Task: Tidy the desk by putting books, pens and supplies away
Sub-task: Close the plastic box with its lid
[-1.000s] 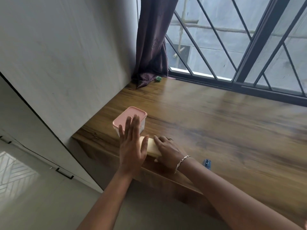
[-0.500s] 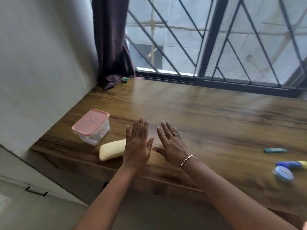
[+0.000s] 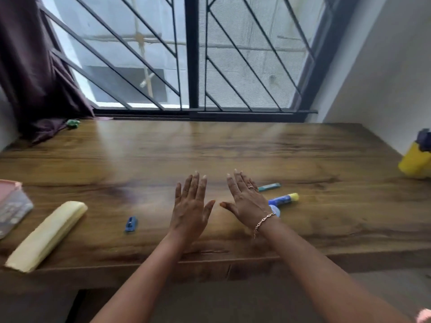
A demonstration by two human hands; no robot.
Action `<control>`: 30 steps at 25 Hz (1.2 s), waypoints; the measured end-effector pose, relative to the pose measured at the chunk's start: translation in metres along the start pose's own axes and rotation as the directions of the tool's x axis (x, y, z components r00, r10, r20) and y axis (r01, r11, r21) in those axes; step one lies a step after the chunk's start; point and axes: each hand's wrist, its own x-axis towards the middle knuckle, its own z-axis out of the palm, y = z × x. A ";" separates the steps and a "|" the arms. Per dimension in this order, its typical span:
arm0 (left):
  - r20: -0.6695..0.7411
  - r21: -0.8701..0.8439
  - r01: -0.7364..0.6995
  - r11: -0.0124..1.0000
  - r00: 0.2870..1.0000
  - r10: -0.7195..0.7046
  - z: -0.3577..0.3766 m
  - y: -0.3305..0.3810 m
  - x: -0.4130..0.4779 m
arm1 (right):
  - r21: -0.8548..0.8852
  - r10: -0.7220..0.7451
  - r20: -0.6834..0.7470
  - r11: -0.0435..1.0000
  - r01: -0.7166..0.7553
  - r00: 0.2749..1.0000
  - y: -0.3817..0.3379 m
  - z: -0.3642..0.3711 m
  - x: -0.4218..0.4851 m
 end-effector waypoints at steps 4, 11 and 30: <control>0.058 -0.098 -0.046 0.994 0.997 0.052 0.015 0.042 0.014 | 0.032 -0.005 -0.045 0.999 0.006 0.999 0.053 -0.014 -0.009; 0.234 -0.164 -0.127 0.978 0.958 0.163 0.035 0.110 0.029 | 0.112 0.101 0.000 0.989 -0.101 0.995 0.134 -0.019 -0.037; 0.187 -0.285 0.010 0.958 0.981 0.046 0.024 0.127 0.055 | 0.207 0.008 -0.168 0.978 0.027 0.986 0.131 -0.036 -0.031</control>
